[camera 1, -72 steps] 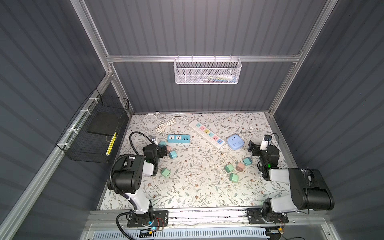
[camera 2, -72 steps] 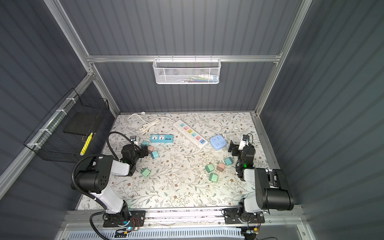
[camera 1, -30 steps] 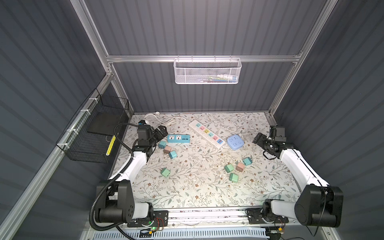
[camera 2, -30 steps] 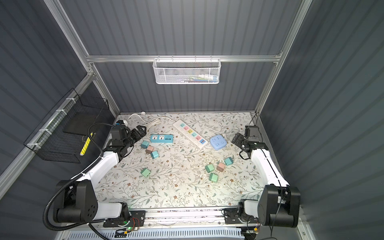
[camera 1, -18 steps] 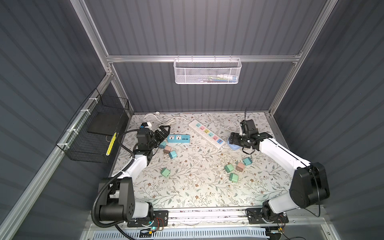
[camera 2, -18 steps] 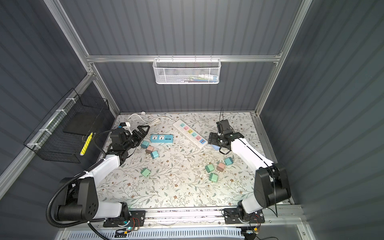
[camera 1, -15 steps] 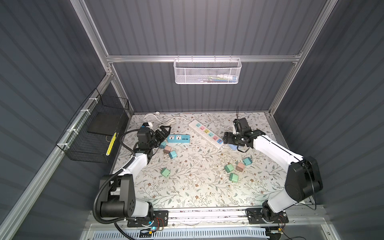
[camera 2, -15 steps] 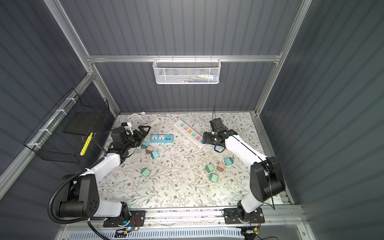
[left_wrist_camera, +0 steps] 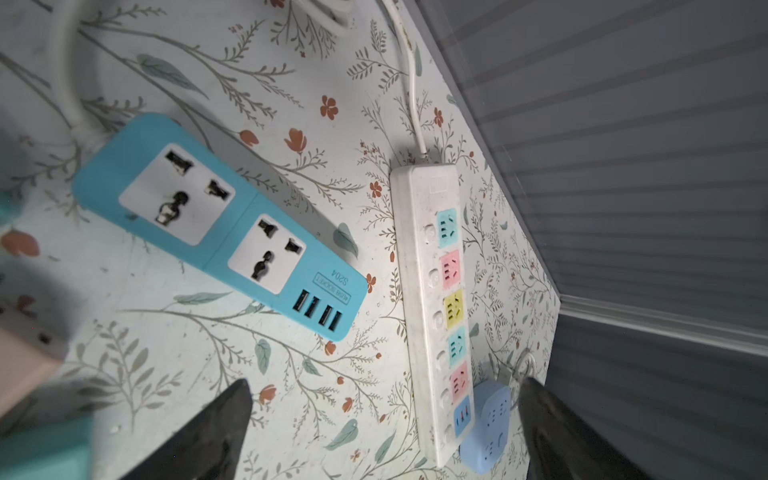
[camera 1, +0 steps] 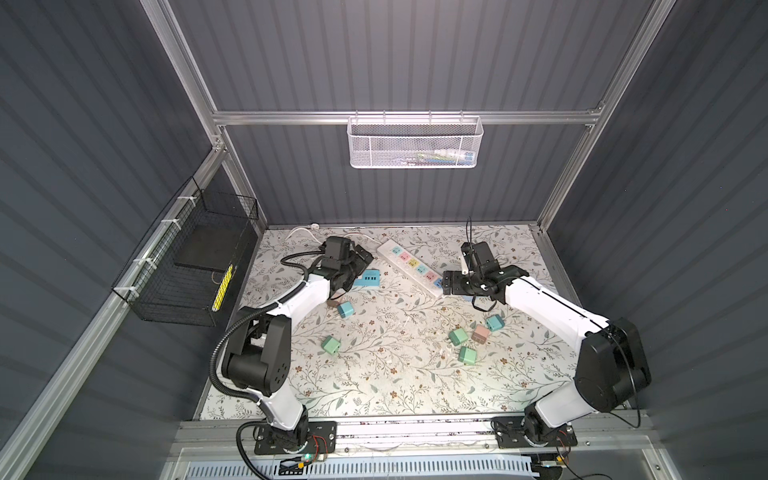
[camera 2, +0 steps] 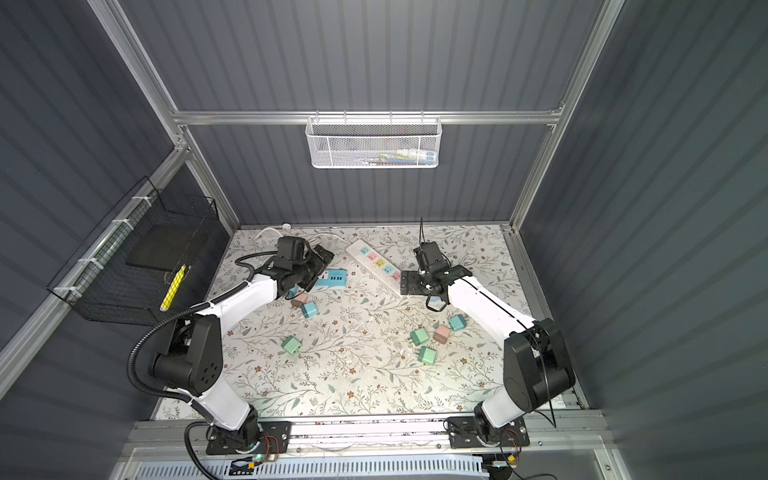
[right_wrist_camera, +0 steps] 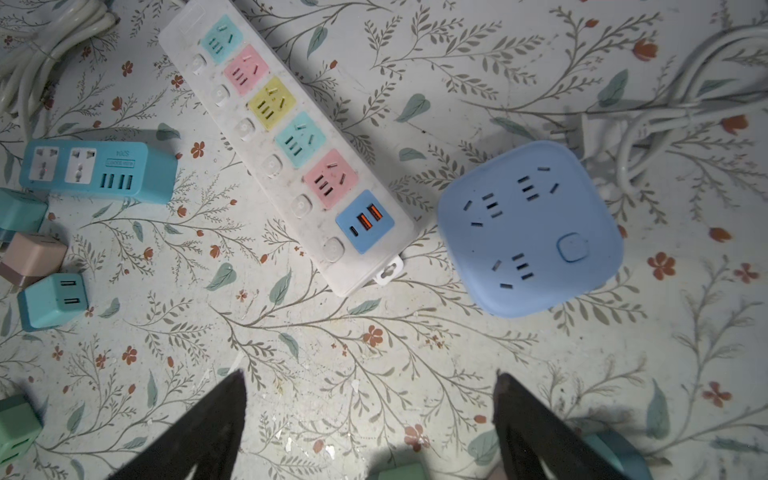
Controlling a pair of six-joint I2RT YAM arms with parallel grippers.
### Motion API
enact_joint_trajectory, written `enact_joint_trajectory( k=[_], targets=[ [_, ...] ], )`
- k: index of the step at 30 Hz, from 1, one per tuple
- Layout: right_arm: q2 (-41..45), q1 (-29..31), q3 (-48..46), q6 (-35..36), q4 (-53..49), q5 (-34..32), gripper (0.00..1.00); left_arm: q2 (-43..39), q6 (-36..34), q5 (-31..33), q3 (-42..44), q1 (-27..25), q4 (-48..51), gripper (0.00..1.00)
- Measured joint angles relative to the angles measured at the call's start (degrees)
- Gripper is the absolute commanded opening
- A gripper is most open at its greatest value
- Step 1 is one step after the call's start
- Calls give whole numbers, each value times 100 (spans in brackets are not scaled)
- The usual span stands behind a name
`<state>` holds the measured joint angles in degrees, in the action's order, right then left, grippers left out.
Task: Insert the plug
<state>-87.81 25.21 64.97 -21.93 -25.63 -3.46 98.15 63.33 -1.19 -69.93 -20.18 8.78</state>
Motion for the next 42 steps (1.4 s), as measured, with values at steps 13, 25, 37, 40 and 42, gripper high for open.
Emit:
enact_joint_trajectory(
  k=[13,25,37,40,42],
  targets=[
    [756,-212,-859,15,455,-398,96,1858,1047,846,-2577,-243,2371,97],
    [831,-295,-1099,7,721,-402,98,2684,1456,1069,-3683,-354,3724,94],
    [831,-297,-1156,-13,839,-356,99,3200,1910,1143,-4002,-352,3989,89],
    [831,-304,-1193,-13,846,-319,99,3368,1987,1174,-4131,-352,4000,88],
    [831,-313,-1215,-13,846,-297,99,3460,2026,1172,-4162,-352,3995,82]
  ],
)
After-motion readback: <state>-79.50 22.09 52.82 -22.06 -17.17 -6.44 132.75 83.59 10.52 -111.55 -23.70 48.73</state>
